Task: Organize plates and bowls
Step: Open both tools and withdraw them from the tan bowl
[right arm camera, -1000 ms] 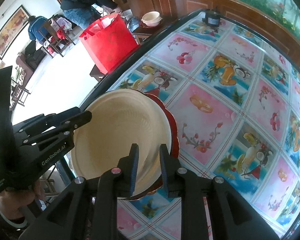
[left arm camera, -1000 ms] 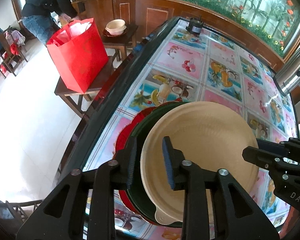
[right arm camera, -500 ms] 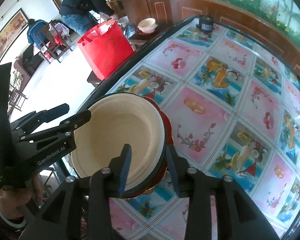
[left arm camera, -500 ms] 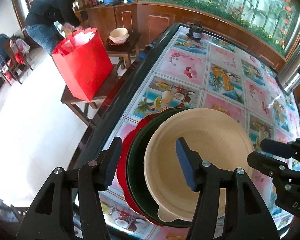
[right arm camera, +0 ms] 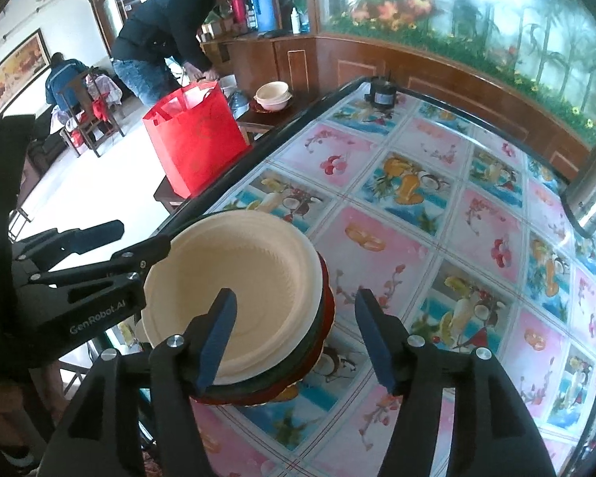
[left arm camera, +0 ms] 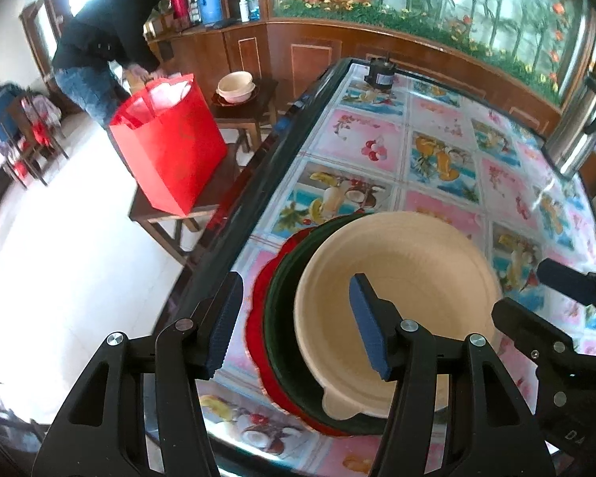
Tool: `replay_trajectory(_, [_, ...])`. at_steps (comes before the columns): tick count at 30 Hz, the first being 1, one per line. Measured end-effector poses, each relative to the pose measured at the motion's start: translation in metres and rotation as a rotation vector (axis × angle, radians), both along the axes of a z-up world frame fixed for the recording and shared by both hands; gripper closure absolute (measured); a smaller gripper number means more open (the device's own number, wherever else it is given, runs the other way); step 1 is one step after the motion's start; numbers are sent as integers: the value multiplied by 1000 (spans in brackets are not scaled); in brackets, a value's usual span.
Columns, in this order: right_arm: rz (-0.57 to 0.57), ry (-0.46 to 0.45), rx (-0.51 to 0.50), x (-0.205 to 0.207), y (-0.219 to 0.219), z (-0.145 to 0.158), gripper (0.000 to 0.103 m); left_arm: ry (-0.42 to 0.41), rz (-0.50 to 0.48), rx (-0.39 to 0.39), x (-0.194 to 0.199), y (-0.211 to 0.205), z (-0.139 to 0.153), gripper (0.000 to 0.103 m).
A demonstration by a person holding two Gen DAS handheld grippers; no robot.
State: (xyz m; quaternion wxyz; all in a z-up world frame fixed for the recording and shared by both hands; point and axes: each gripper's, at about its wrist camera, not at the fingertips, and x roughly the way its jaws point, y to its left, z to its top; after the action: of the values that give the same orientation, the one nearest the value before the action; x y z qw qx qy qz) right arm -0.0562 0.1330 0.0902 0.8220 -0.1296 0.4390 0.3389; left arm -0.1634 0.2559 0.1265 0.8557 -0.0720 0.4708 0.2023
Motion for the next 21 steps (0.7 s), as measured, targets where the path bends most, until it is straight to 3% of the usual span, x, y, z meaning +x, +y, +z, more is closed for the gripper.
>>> replay_trajectory(4, [-7,-22,17,-8,-6,1,40,22,-10,22,-5,-9,-2,47])
replay_trajectory(9, [8,-31,21,-16,-13,-1,36,-15,-4,-66,-17,-17,-2,47])
replay_trajectory(21, [60,-27,30,-21,-23,-2,34,1,33,-12,-25,-44,3,47])
